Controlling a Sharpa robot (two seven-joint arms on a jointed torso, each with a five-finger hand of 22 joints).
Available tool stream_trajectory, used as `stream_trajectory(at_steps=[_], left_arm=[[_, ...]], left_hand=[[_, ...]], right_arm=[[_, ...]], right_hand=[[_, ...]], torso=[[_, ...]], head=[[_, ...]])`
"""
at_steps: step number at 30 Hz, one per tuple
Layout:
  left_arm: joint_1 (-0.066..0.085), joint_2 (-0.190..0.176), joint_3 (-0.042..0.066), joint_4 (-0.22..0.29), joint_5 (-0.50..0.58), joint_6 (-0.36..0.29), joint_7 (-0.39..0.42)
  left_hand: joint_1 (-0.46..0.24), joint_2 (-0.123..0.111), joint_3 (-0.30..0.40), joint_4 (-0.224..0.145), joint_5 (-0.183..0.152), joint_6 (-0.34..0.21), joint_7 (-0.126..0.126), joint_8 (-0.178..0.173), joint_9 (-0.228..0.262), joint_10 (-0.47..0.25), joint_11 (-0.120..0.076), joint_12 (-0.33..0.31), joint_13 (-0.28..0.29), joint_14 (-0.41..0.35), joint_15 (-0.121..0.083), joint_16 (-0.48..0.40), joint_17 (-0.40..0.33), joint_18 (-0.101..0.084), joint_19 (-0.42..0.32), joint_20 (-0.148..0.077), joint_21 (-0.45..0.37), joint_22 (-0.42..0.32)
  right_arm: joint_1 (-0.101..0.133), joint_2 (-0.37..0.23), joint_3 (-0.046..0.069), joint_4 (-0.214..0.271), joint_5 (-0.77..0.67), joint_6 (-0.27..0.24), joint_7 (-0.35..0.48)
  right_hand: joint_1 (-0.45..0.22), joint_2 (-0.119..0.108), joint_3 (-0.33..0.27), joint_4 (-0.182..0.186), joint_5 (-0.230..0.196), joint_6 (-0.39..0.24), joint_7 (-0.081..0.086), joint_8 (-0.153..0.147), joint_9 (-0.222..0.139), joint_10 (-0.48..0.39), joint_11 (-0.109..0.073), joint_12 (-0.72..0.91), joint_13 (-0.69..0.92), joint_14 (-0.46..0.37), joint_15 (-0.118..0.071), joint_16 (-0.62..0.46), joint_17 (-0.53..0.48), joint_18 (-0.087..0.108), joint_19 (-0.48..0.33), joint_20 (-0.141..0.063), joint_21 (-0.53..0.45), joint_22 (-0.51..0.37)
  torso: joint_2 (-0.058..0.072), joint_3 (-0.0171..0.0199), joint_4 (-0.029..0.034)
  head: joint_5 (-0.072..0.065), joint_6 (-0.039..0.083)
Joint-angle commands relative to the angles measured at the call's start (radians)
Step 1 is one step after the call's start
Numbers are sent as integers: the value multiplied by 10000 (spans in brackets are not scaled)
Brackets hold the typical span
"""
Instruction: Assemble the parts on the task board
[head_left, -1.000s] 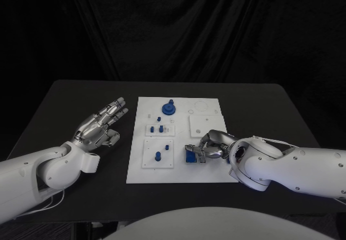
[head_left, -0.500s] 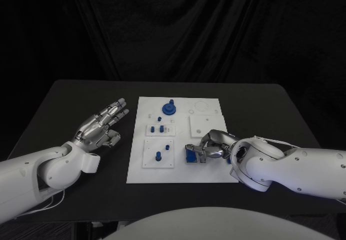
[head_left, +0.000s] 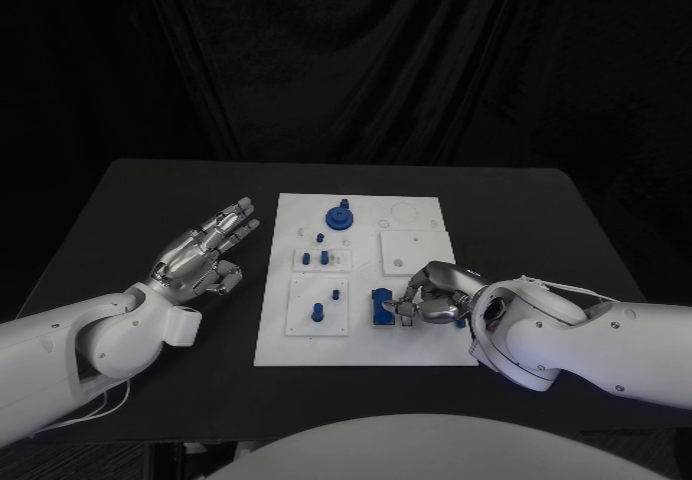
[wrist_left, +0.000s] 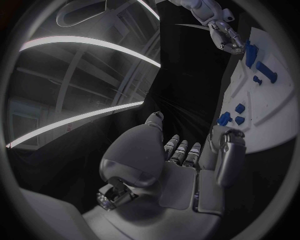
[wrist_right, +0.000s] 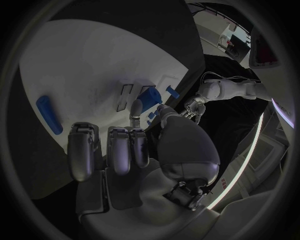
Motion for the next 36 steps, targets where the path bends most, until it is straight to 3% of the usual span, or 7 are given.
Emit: stream_trajectory(at_steps=[1,8,23,29,31,32,36], left_arm=[[-23,-1,8,24,30,117,63],[-32,-2,8,31,30,109,47],[-49,9,8,17,30,119,25],[-63,11,8,16,30,134,9],[-67,11,8,11,30,131,-7],[-69,12,8,6,30,131,-13],[-79,14,8,-10,30,138,-35]], left_hand=[[9,56,-15,-47,62,-34,14,43,10,-31,-72,41,13,-3,45,-36,-15,-138,1070,68,30,2634],[18,60,-1,-70,89,-33,32,43,10,-32,-68,47,14,-3,47,-36,-15,-138,1070,81,30,2634],[19,58,-1,-73,90,-33,33,43,10,-31,-67,50,14,-3,48,-36,-15,-138,1070,82,30,2634],[20,56,6,-90,100,-37,37,42,10,-32,-52,52,14,-3,63,-36,-15,-138,1070,89,30,2634],[20,56,6,-90,100,-37,37,42,10,-32,-52,52,14,-3,63,-36,-15,-138,1070,89,30,2634],[20,58,9,-94,103,-35,38,42,10,-32,-47,56,15,-3,73,-36,-15,-138,1070,89,30,2634],[23,72,22,-102,113,-27,49,44,12,-31,-39,64,16,-3,92,-36,-15,-138,1070,88,30,2634]], right_arm=[[-39,-60,-4,97,-123,263,102],[-64,-70,-7,123,-128,411,58],[-75,25,-7,73,-129,676,-176],[-77,51,-6,33,-129,529,-255],[-77,47,-6,38,-129,411,-239],[-77,43,-6,48,-129,348,-222],[-77,47,-6,69,-129,200,-178]], right_hand=[[149,-15,-152,31,-89,-58,-61,193,257,1059,-94,28,2634,1047,-82,-7,2551,21,608,-76,53,2296],[268,78,-325,56,-126,-83,-114,452,596,1059,-140,28,2634,1044,-120,-12,2537,25,601,-111,38,2290],[475,216,-471,-22,-276,-148,-163,619,877,1059,-185,28,2634,1043,-160,-14,2531,26,599,-149,32,2289],[1002,479,-373,-132,-87,-162,-207,726,1059,1059,-226,28,2634,1040,-195,-19,2515,28,598,-184,27,2287],[1083,656,-336,-58,21,-178,-222,748,1117,1059,-240,28,2634,1039,-206,-21,2510,29,597,-199,24,2286],[1274,904,-231,-19,184,-174,-255,787,1193,1059,-268,28,2634,1045,-230,-10,2542,26,604,-218,36,2290],[1511,1041,-127,-49,258,-184,-282,807,1249,1059,-293,28,2634,1046,-251,-9,2544,22,611,-236,48,2295]], torso=[[9,3,-8],[3,-5,0],[11,-3,19],[12,-5,18],[11,-5,14],[12,-5,13],[12,0,0]], head=[[5,2],[14,2],[7,2],[20,2],[34,2],[37,2],[41,2]])
